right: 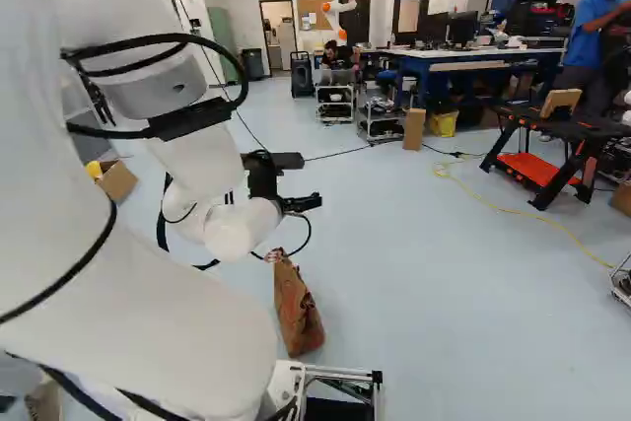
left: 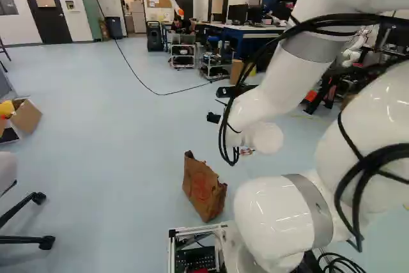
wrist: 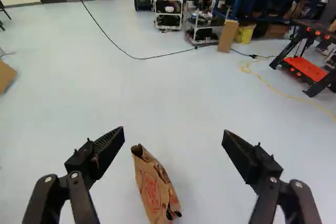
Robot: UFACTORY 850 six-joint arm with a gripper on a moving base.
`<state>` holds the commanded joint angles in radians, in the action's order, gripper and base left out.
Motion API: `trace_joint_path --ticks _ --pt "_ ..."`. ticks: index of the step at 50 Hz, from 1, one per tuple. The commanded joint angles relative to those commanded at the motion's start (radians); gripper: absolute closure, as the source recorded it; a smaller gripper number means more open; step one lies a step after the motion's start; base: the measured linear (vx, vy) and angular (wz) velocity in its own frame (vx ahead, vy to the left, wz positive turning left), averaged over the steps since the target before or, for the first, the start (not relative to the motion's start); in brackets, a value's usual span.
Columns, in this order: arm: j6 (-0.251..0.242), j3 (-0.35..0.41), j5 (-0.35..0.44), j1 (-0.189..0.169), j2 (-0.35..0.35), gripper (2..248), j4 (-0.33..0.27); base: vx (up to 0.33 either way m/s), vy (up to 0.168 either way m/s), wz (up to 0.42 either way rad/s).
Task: Pick up the grocery bag from the ground
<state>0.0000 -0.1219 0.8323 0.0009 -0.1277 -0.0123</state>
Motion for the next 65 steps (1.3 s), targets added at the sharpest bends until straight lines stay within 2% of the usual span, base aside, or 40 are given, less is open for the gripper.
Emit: trace_joint_path --ticks 23,65 --pt "0.0 -0.132 -0.075 0.022 0.262 3 -0.056 0.0 0.0 0.0" --pt "0.0 -0.435 -0.18 0.049 0.713 3 -0.148 0.0 0.0 0.0"
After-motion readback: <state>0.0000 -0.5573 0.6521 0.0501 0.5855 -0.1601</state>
